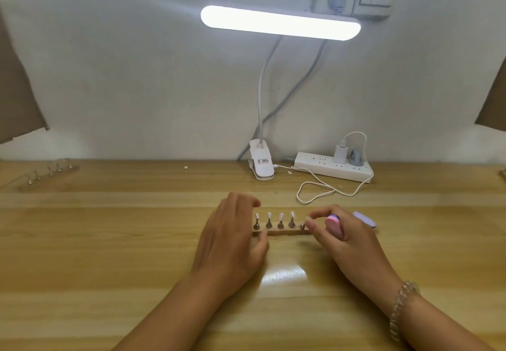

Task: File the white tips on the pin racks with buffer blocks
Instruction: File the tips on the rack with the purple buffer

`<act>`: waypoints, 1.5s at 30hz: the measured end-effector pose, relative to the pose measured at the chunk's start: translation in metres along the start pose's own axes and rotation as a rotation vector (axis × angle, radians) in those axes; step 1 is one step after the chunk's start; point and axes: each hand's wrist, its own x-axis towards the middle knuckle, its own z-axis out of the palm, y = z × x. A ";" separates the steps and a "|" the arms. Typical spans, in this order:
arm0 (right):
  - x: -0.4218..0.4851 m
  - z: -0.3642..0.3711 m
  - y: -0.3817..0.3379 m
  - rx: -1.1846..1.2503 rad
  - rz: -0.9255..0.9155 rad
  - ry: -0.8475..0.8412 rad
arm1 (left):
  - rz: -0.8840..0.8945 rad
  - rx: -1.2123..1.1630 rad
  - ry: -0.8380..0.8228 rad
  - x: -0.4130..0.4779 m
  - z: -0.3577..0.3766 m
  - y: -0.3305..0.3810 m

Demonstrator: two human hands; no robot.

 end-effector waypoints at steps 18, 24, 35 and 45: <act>-0.014 0.007 -0.016 0.141 0.068 -0.159 | -0.156 -0.609 -0.204 0.002 0.018 0.014; -0.014 0.009 -0.016 0.169 0.128 -0.150 | -0.105 -0.571 -0.309 0.002 0.017 0.014; -0.022 0.004 -0.019 -0.062 -0.090 -0.308 | -0.075 -0.612 -0.311 0.002 0.016 0.014; -0.014 -0.001 -0.016 0.152 0.011 -0.281 | -0.018 -0.528 -0.344 0.001 0.014 0.014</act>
